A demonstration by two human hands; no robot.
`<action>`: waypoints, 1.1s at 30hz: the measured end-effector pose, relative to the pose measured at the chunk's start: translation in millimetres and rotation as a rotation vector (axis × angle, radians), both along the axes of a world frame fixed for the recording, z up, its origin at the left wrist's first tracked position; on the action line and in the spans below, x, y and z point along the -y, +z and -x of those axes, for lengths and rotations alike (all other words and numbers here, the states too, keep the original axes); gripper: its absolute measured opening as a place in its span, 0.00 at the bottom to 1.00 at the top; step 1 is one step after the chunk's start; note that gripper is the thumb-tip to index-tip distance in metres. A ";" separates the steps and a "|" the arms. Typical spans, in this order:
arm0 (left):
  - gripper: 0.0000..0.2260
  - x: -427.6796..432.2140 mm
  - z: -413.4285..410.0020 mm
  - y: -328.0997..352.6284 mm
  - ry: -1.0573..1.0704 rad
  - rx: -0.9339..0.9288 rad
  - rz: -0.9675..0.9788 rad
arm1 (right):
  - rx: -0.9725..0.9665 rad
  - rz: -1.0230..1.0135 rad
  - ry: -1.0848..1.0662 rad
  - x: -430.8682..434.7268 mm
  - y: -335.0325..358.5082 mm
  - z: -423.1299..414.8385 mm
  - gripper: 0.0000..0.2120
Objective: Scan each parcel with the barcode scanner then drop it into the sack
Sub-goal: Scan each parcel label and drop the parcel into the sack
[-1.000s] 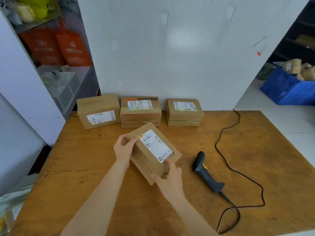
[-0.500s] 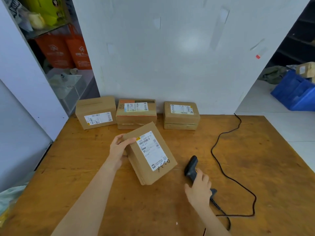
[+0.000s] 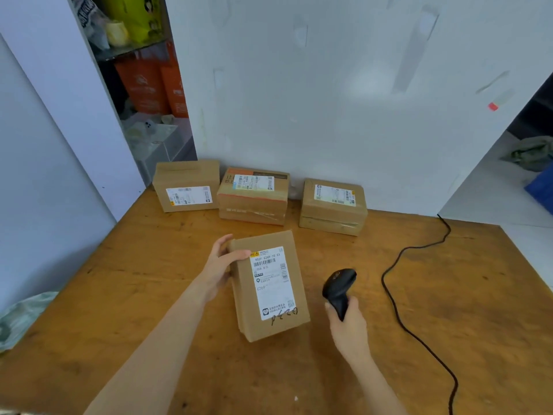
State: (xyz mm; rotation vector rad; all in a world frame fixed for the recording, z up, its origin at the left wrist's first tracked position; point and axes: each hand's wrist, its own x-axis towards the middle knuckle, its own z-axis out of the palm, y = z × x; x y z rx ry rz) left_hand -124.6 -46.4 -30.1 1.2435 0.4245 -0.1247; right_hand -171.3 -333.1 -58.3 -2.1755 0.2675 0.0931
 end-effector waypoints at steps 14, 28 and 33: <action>0.26 30.2 -3.2 -3.3 -0.023 0.017 0.058 | -0.018 -0.472 0.404 -33.9 90.8 49.5 0.13; 0.30 37.8 -4.3 -3.5 0.002 0.014 0.076 | 0.059 -0.262 0.275 -42.5 77.1 54.2 0.34; 0.33 39.5 -4.1 -2.3 0.003 0.017 0.064 | 0.059 -0.248 0.257 -38.9 79.1 54.2 0.31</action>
